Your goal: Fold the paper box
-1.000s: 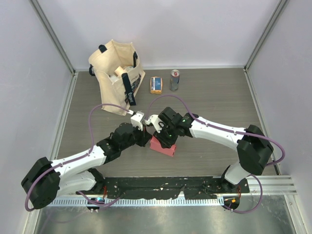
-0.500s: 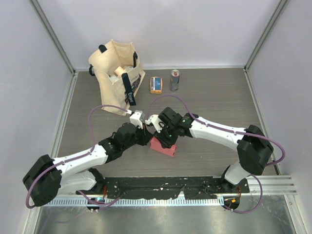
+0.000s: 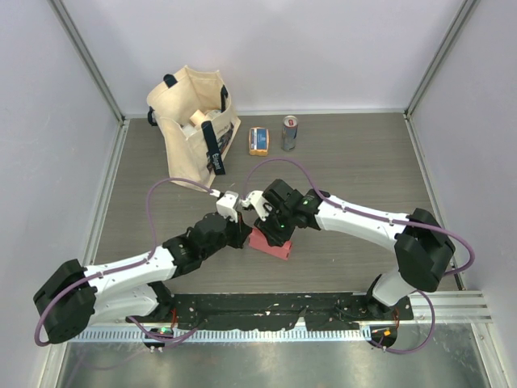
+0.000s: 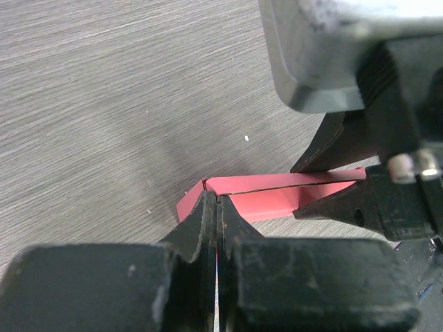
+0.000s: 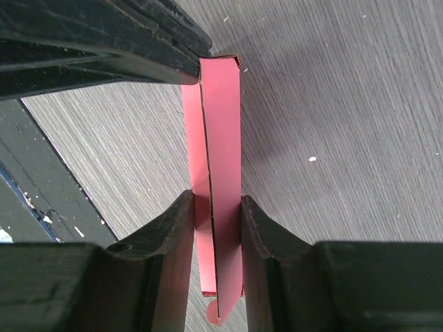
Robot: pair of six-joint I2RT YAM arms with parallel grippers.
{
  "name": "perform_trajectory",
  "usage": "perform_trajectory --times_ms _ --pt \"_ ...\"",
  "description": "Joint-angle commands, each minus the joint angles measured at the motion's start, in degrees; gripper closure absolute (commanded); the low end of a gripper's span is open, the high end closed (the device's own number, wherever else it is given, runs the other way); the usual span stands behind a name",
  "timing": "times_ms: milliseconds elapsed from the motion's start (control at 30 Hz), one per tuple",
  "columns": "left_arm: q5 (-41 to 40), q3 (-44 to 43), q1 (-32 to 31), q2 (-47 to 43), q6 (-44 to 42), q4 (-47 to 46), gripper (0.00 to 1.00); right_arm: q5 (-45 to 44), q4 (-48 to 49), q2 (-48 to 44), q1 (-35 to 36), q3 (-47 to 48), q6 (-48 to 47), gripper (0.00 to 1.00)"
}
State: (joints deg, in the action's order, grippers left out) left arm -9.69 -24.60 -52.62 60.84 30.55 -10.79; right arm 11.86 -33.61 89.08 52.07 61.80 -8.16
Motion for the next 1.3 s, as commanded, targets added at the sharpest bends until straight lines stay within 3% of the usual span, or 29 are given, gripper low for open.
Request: perform_trajectory --times_ms 0,33,67,167,300,400,500,533,633,800,1267 --pt "-0.41 0.70 -1.26 0.51 -0.75 -0.64 1.00 -2.89 6.97 -1.80 0.40 -0.72 3.58 0.66" --pt "-0.67 0.61 -1.34 0.68 -0.58 -0.64 1.00 -4.55 7.41 -2.15 0.40 -0.98 4.72 0.63" --pt "-0.68 0.52 -1.26 0.68 -0.57 -0.64 1.00 -5.87 7.50 -3.11 0.40 -1.15 5.95 0.51" --pt "-1.38 -0.09 -1.43 0.42 -0.57 0.24 1.00 -10.53 5.58 -5.39 0.40 -1.24 13.86 0.33" --pt "-2.52 -1.15 -1.87 -0.46 -1.10 2.70 1.00 -11.59 4.25 -13.12 0.40 -4.22 22.21 0.22" --pt "-2.96 -1.50 -2.13 -0.99 -1.28 4.01 1.00 -18.95 1.63 -19.45 0.31 -6.08 30.02 0.19" --pt "-3.31 -2.29 -2.22 -1.34 -1.02 5.24 1.00 -22.58 -4.44 -23.50 0.31 -7.73 37.94 0.26" --pt "-3.31 -2.47 -2.22 -1.25 -1.01 5.51 1.00 -21.80 -5.15 -25.43 0.40 -8.70 39.09 0.38" --pt "-3.23 -3.26 -2.31 -1.51 -0.93 6.65 1.00 -20.56 -4.28 -29.82 0.48 -12.83 43.05 0.55" --pt "-3.23 -3.96 -2.40 -1.43 -0.57 7.80 1.00 -20.30 0.63 -33.53 0.66 -17.85 43.50 0.57" --pt "-3.58 -3.61 -3.10 -1.07 -0.13 7.89 1.00 -17.75 7.24 -30.81 0.75 -20.14 42.80 0.61"
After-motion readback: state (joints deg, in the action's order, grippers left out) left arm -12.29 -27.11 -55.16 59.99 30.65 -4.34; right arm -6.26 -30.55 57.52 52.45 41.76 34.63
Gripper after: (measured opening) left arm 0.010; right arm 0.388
